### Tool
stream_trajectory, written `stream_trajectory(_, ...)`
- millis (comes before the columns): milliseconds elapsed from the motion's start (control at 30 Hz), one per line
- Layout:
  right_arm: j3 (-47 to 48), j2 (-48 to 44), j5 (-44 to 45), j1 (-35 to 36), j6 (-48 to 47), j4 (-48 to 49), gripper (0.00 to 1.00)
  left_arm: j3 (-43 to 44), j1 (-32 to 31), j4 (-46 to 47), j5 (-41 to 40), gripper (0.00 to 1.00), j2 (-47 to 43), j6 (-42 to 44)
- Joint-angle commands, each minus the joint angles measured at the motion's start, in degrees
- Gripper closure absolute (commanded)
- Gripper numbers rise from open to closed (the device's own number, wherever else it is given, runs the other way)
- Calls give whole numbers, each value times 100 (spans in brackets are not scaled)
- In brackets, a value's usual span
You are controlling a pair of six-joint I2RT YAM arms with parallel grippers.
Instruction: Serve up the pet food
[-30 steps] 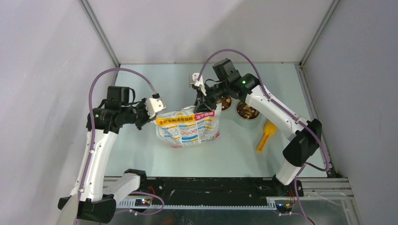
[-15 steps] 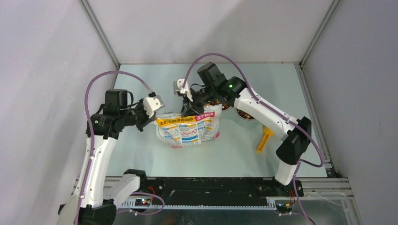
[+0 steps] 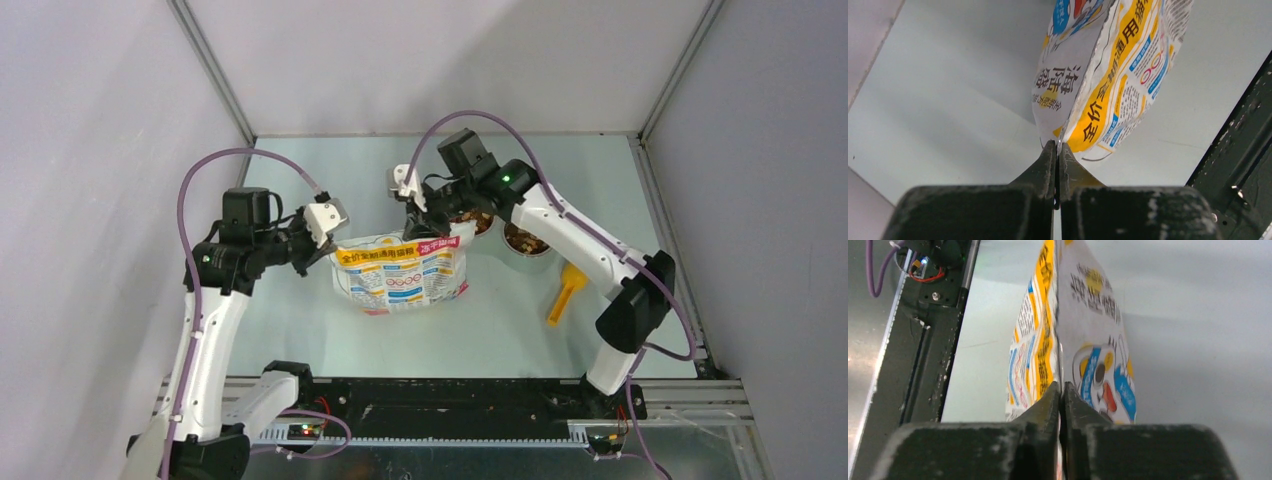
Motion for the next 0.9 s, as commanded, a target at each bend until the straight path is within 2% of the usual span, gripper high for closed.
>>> stream_trajectory(0,-326,-693,202,-474,-259,-356,80,-18,189,507,17,100,-66,-211)
stream_trajectory(33,-380,-809,252,-541,-267,-380,62,-56,197,566,7,100,-68,-235)
stream_trajectory(67,-439,-865,304,-586,-368,-496,61,-78,216,592,7,100,-73,-286)
stream_trajectory(133,-440,-981,195,-788,-581,-842,84,-142,258,707,-5,100,-108,-356)
stream_trajectory(167,-437,-1035,178,-956,-569,-930,89,-179,271,724,-2,100,-134,-378)
stream_trajectory(200,-458,-1070,152,-1039,-531,-1055,84,-197,296,754,-2,100,-145,-403)
stream_trajectory(233,-468,-1134,112,-1225,-566,-1142,86,-237,312,783,-10,100,-172,-423)
stream_trajectory(300,-426,-1185,-96,-1518,-746,-1481,100,-306,359,839,-10,100,-201,-509)
stream_trajectory(333,-391,-1202,-196,-1615,-701,-1593,99,-331,391,897,-11,100,-218,-569)
stream_trajectory(400,-377,-1253,-248,-1931,-551,-1643,78,-409,438,1010,1,98,-264,-751)
stream_trajectory(433,-366,-1285,-241,-1997,-497,-1647,62,-435,453,1029,44,93,-291,-804)
stream_trajectory(467,-317,-1318,-217,-2150,-355,-1645,56,-435,471,1032,60,78,-303,-902)
stream_trajectory(500,-221,-1326,-241,-2252,-245,-1616,49,-395,474,1005,76,70,-334,-975)
stream_trajectory(533,-165,-1328,-265,-2493,34,-1585,48,-331,481,945,59,58,-356,-1017)
stream_trajectory(567,-49,-1327,-273,-2630,235,-1485,42,-295,488,913,-62,53,-411,-1153)
stream_trajectory(600,-9,-1323,-267,-2961,687,-1388,36,-222,500,902,-271,43,-489,-1242)
stream_trajectory(633,14,-1333,-261,-3132,901,-1196,32,-192,502,918,-387,40,-534,-1458)
stream_trajectory(667,14,-1373,-274,-3499,1256,-1098,18,-137,672,972,-578,35,-627,-1566)
stream_trajectory(733,-44,-1461,-361,-4030,1664,-781,3,-76,929,1140,-742,27,-760,-1976)
stream_trajectory(800,-247,-1665,-234,-4490,2173,-255,1,-22,1218,1394,-793,23,-836,-2438)
stream_trajectory(867,-509,-1890,472,-4763,2797,342,0,42,1506,1720,-795,20,-855,-2965)
